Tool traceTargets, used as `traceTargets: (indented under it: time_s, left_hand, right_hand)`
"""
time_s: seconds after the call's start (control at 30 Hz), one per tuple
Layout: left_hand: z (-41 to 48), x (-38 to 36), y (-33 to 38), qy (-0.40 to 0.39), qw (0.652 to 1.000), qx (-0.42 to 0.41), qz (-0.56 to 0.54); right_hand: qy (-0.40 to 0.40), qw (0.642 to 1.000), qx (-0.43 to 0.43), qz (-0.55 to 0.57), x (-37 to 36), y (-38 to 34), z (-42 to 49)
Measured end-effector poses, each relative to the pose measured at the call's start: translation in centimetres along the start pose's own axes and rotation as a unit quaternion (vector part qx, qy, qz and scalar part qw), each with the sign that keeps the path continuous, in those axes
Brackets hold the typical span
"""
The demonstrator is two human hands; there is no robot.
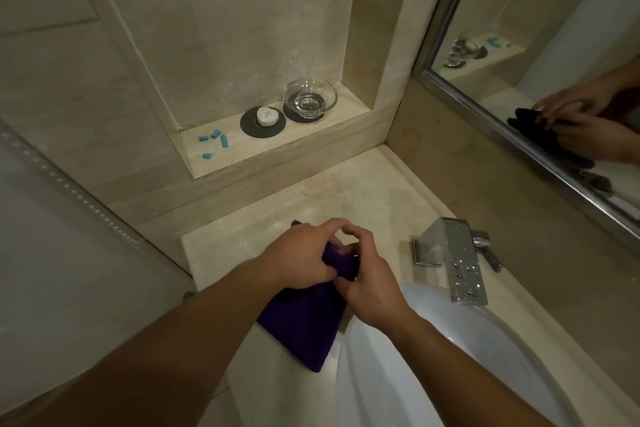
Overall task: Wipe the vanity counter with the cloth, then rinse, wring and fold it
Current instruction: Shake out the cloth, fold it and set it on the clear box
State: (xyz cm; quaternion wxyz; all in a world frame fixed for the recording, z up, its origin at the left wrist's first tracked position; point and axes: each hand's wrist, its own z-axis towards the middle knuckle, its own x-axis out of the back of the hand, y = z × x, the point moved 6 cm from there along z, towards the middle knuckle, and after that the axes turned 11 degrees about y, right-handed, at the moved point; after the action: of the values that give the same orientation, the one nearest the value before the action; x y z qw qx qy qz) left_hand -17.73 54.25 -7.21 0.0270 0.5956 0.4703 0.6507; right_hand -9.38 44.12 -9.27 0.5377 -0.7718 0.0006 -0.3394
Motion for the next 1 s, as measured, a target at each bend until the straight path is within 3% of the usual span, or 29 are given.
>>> traceTargets:
  time_s: [0.17, 0.33, 0.57, 0.73, 0.83, 1.0]
  left_hand:
    - [-0.3, 2.1, 2.7, 0.010, 0.999, -0.009, 0.036]
    - [-0.9, 3.6, 4.0, 0.003, 0.998, 0.059, -0.015]
    - [-3.7, 8.4, 8.7, 0.118, 0.981, -0.021, -0.150]
    - [-6.2, 13.8, 13.9, 0.158, 0.950, -0.049, -0.263]
    - [-7.7, 17.9, 16.7, 0.181, 0.935, -0.061, -0.298]
    - [-10.1, 22.4, 20.0, 0.181, 0.928, -0.076, -0.316]
  right_hand:
    - [0.035, 0.998, 0.024, 0.043, 1.9, -1.5, -1.2]
    - [0.046, 0.997, 0.043, 0.049, 4.0, -4.2, -2.6]
    - [0.103, 0.988, 0.113, -0.005, 9.5, -10.5, -4.5]
    - [0.118, 0.983, 0.117, -0.081, 13.7, -13.3, -6.8]
    - [0.168, 0.973, 0.101, -0.125, 16.7, -14.1, -8.3]
    - [0.211, 0.965, 0.124, -0.095, 20.8, -17.5, -10.4]
